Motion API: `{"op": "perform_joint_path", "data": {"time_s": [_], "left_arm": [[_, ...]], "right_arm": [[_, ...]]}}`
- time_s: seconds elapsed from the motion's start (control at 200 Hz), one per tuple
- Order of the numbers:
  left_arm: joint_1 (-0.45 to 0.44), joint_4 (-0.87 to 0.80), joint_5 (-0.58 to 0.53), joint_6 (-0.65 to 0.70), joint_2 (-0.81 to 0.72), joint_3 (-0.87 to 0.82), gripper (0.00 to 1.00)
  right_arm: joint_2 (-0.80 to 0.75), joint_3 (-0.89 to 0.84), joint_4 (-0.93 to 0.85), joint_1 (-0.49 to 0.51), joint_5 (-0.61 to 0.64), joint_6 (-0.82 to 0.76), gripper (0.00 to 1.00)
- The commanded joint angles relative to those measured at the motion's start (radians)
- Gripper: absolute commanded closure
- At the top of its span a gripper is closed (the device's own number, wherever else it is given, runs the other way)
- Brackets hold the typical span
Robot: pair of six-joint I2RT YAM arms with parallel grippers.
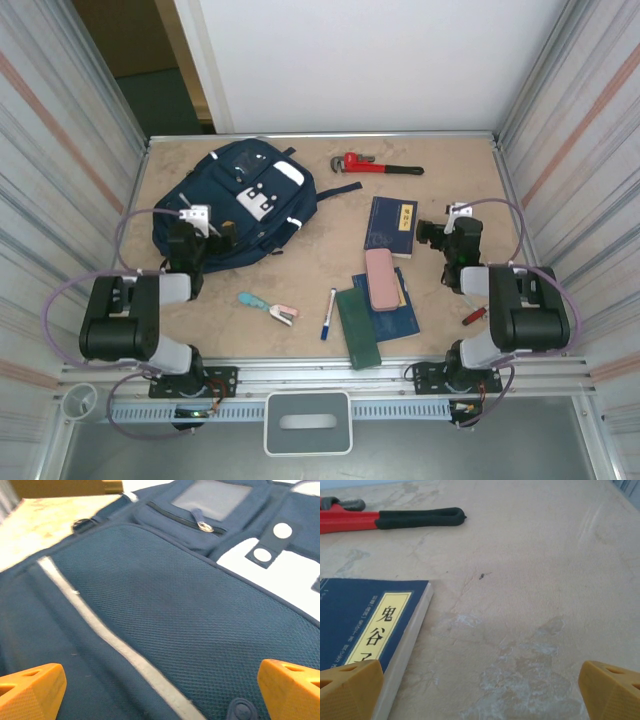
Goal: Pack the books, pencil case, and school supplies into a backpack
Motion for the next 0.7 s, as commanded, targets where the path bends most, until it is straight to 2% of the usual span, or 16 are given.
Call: {"op": "perform_joint_path", "data": {"time_s": [0.0,0.06,0.12,0.18,0.21,0.301,0.361,0.446,0.521,0.561,0.626,0.696], "left_arm": [[0.003,-0.125,-0.226,-0.101,-0.178,0.005,0.01],[0.011,-0.27,-0.328,-0.206,-0.269,0.027,0.01],[0.036,-0.448,-0.311,-0.295,-0.339,0.072,0.01],[0.048,-0.567,-0.214,-0.361,-0.374,0.11,0.01],[0.048,-0.612,-0.152,-0.393,-0.383,0.124,0.01],[0.045,-0.68,0.038,-0.494,-0.37,0.153,0.01],[0.043,-0.751,0.055,-0.549,-0.349,0.175,0.01],[0.057,-0.906,-0.085,-0.606,-0.357,0.196,0.01],[0.093,-0.887,-0.133,-0.637,-0.401,0.147,0.01],[0.13,-0.845,-0.087,-0.652,-0.412,0.121,0.01],[0.191,-0.809,0.046,-0.668,-0.374,0.123,0.01],[0.203,-0.828,0.154,-0.654,-0.276,0.183,0.04]], "right_arm": [[-0.166,0.05,-0.152,0.021,0.162,0.031,0.01],[-0.278,0.048,-0.221,0.015,0.199,0.107,0.01],[-0.382,0.081,-0.369,0.0,0.213,0.215,0.01],[-0.445,0.149,-0.573,-0.02,0.182,0.335,0.01],[-0.461,0.18,-0.646,-0.027,0.117,0.361,0.01],[-0.456,0.236,-0.728,0.005,-0.062,0.388,0.01],[-0.426,0.266,-0.74,0.084,-0.108,0.385,0.01],[-0.354,0.35,-0.803,0.225,-0.082,0.382,0.01],[-0.273,0.424,-0.841,0.347,-0.065,0.375,0.01],[-0.217,0.464,-0.854,0.397,-0.066,0.376,0.01],[-0.132,0.527,-0.871,0.471,-0.071,0.379,0.01],[-0.053,0.586,-0.893,0.529,-0.068,0.37,0.01]]}}
